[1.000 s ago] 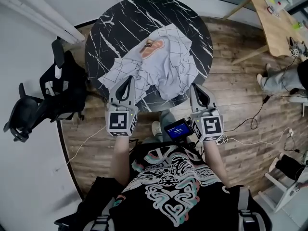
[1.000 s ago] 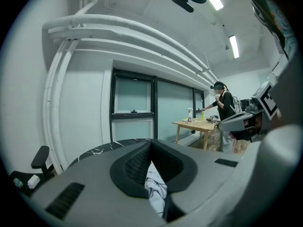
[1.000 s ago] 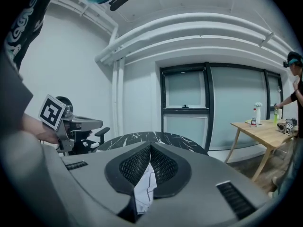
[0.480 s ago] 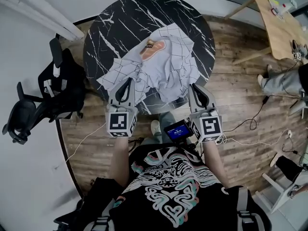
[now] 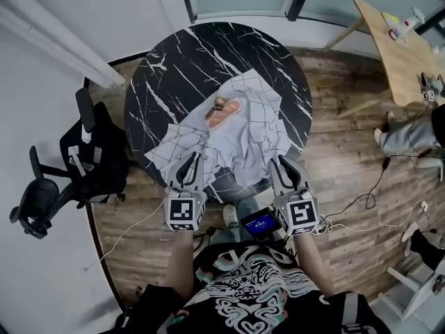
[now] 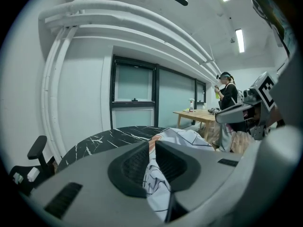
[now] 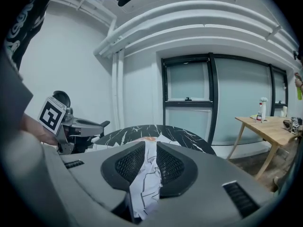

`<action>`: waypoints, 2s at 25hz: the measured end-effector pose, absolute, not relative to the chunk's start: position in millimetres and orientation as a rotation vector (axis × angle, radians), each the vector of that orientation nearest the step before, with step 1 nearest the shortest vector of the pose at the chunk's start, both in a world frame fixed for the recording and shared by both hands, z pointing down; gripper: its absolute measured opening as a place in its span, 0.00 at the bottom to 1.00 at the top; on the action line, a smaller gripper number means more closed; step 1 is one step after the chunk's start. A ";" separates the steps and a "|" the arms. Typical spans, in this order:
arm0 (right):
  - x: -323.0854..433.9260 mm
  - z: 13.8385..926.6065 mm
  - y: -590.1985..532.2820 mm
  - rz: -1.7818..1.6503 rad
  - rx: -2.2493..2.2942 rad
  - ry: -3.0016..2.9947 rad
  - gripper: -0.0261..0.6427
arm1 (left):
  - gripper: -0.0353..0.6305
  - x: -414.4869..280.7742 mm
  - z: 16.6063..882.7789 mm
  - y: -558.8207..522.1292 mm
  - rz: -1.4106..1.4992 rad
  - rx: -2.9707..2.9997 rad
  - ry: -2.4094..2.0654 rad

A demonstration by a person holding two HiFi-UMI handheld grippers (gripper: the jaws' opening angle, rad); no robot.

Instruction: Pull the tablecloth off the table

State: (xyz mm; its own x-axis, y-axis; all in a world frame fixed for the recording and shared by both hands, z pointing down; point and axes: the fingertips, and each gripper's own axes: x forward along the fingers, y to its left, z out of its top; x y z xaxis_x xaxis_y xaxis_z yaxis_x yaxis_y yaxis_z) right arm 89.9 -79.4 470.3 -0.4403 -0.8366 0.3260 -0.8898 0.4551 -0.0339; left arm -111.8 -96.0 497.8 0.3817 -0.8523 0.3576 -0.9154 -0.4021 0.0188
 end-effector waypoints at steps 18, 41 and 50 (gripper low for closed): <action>89.2 513.6 -109.7 0.427 1.419 -2.408 0.30 | 0.30 -103.3 544.8 -119.1 0.500 2.340 -1.519; 79.4 550.4 -142.7 0.580 1.323 -2.406 0.47 | 0.54 -85.2 593.8 -132.7 0.582 2.229 -1.444; 74.6 568.5 -160.5 0.663 1.295 -2.389 0.54 | 0.63 -88.8 612.2 -140.6 0.604 2.175 -1.432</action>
